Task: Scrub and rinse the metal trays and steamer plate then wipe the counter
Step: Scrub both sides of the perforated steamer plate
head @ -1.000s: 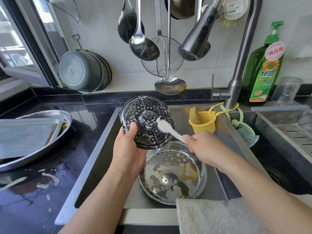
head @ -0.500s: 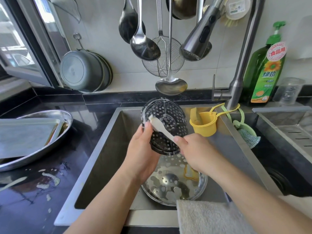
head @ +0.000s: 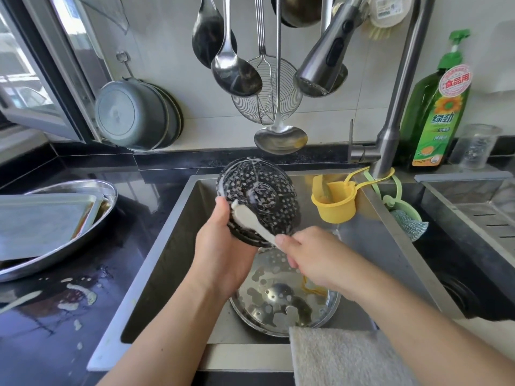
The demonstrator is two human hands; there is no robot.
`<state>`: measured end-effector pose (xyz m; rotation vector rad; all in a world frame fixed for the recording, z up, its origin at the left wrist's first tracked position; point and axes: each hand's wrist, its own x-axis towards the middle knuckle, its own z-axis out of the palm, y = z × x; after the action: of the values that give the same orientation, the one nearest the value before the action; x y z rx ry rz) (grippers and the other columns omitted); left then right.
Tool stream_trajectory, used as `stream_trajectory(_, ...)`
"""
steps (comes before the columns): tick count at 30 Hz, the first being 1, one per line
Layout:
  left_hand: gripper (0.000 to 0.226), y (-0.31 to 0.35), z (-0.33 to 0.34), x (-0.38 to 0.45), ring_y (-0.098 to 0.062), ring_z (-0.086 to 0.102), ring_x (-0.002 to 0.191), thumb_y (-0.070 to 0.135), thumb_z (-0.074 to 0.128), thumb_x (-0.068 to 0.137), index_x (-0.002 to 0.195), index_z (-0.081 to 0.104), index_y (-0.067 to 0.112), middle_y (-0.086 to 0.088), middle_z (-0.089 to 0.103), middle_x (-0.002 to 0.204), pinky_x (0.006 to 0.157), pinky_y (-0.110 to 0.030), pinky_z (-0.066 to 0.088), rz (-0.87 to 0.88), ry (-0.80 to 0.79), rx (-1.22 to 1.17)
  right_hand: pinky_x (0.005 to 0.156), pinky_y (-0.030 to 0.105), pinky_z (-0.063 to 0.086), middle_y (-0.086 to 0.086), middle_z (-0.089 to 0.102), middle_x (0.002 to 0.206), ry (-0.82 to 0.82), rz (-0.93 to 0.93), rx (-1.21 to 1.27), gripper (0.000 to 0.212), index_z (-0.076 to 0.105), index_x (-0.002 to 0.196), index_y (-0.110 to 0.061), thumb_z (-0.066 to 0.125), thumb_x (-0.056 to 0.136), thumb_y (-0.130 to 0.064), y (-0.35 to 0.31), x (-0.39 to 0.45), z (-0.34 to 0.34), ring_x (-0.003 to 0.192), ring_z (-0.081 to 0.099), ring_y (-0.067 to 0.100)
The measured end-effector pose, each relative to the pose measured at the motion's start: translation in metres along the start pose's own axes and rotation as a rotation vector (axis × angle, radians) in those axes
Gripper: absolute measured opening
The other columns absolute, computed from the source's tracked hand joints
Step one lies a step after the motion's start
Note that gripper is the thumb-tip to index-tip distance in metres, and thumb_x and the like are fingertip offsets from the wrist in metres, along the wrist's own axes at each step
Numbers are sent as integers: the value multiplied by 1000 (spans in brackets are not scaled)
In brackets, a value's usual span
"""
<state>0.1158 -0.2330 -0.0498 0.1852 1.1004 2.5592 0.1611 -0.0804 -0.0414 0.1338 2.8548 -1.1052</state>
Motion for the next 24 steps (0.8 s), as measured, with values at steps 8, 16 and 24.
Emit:
stream_trajectory(8, 73, 4, 2, -1, -36, 52, 140, 59, 14, 108, 154, 43, 10, -16, 55, 151, 120, -54, 31, 11, -56, -123, 70, 35, 48, 9, 67, 72, 43, -11, -51, 58, 67, 76, -9, 41, 104, -53, -3, -2, 5, 73, 63, 27)
stream_trajectory(16, 37, 4, -6, 4, -34, 69, 119, 10, 34, 112, 143, 52, 4, -19, 69, 132, 91, -49, 61, 150, 197, -37, 61, 32, 37, 1, 53, 62, 102, 136, -34, 51, 60, 71, -14, 44, 105, -49, 19, 8, -28, 63, 51, 22)
stream_trajectory(24, 31, 1, -10, 4, -33, 69, 120, 1, 42, 108, 133, 59, 7, -16, 72, 127, 105, -57, 51, 162, 218, 144, 52, 29, 31, 0, 50, 60, 71, 187, 6, 50, 60, 72, -13, 42, 105, -46, 24, 9, -38, 51, 42, 17)
